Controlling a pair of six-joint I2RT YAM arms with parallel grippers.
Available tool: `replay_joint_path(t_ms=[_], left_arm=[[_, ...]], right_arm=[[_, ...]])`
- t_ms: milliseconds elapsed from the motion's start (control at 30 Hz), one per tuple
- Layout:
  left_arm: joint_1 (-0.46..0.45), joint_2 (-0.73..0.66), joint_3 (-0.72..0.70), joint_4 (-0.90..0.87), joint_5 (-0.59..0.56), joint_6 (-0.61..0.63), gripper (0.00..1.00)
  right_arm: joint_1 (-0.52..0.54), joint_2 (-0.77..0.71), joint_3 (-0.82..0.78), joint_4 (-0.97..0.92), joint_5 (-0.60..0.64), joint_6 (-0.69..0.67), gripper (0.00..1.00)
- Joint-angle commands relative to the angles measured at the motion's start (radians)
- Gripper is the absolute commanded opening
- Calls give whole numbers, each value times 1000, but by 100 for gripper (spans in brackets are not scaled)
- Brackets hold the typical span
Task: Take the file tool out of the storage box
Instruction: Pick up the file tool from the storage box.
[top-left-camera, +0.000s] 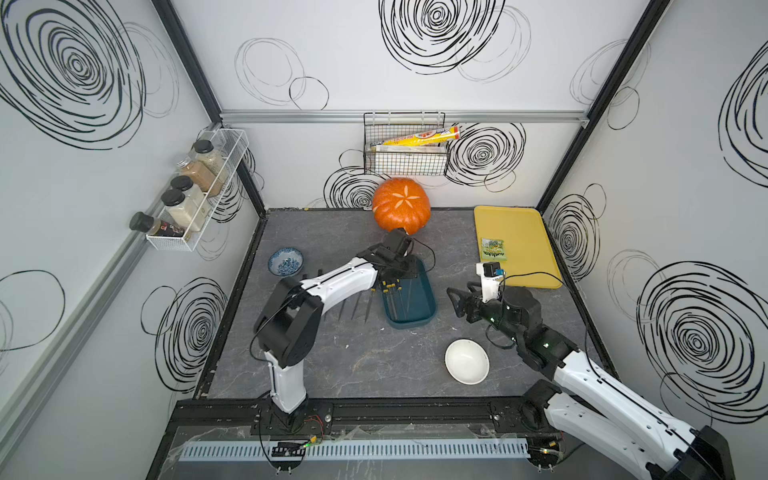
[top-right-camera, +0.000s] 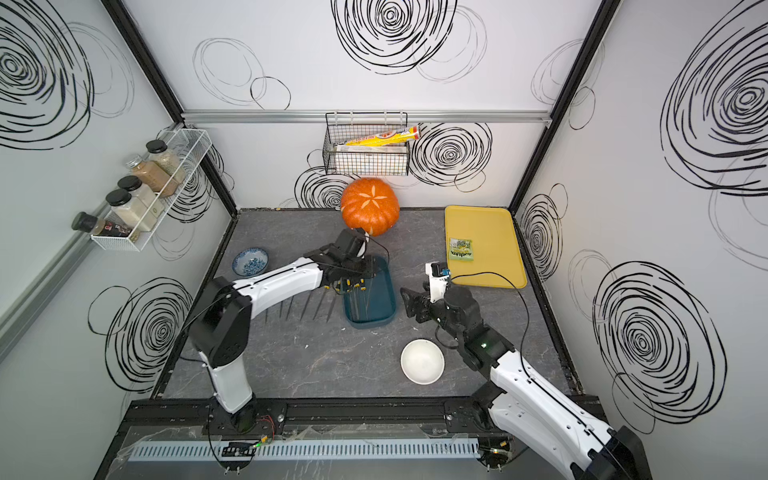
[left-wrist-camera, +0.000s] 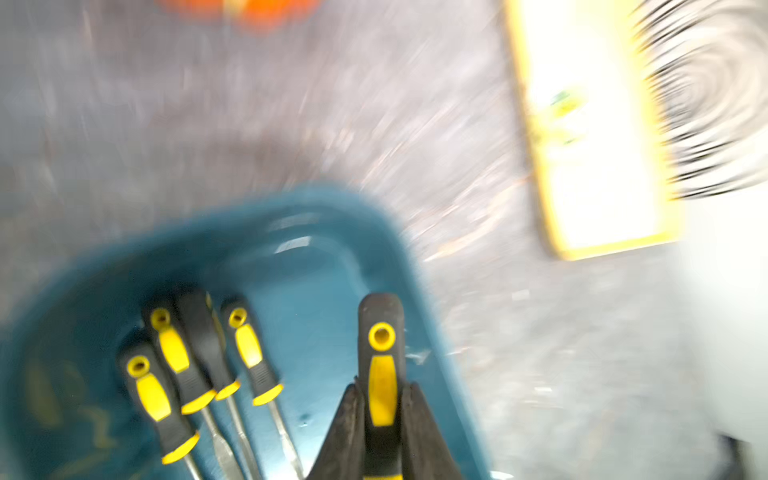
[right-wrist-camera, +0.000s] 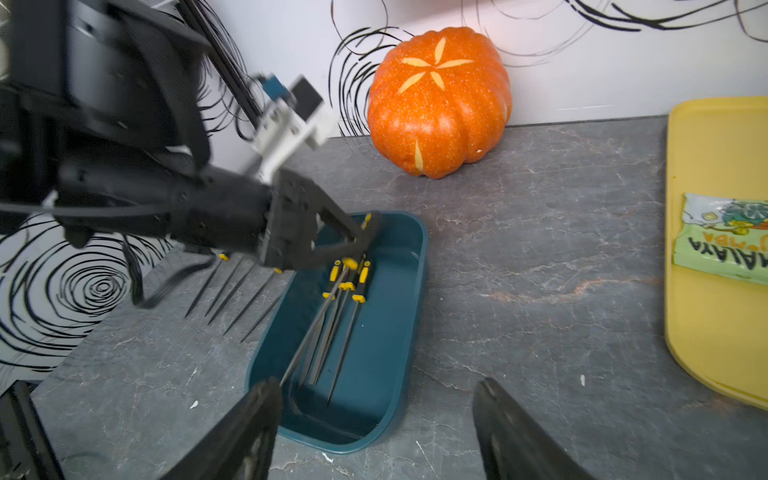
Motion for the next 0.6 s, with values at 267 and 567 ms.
replay_joint_path(t_ms=[267, 567], left_arm=[[57, -243, -227, 459, 398, -80, 0], [59, -269, -317, 531, 384, -88, 0]], right_arm=[[-4, 106, -25, 307, -538, 90, 82], [-3, 213, 46, 296, -487, 99, 77]])
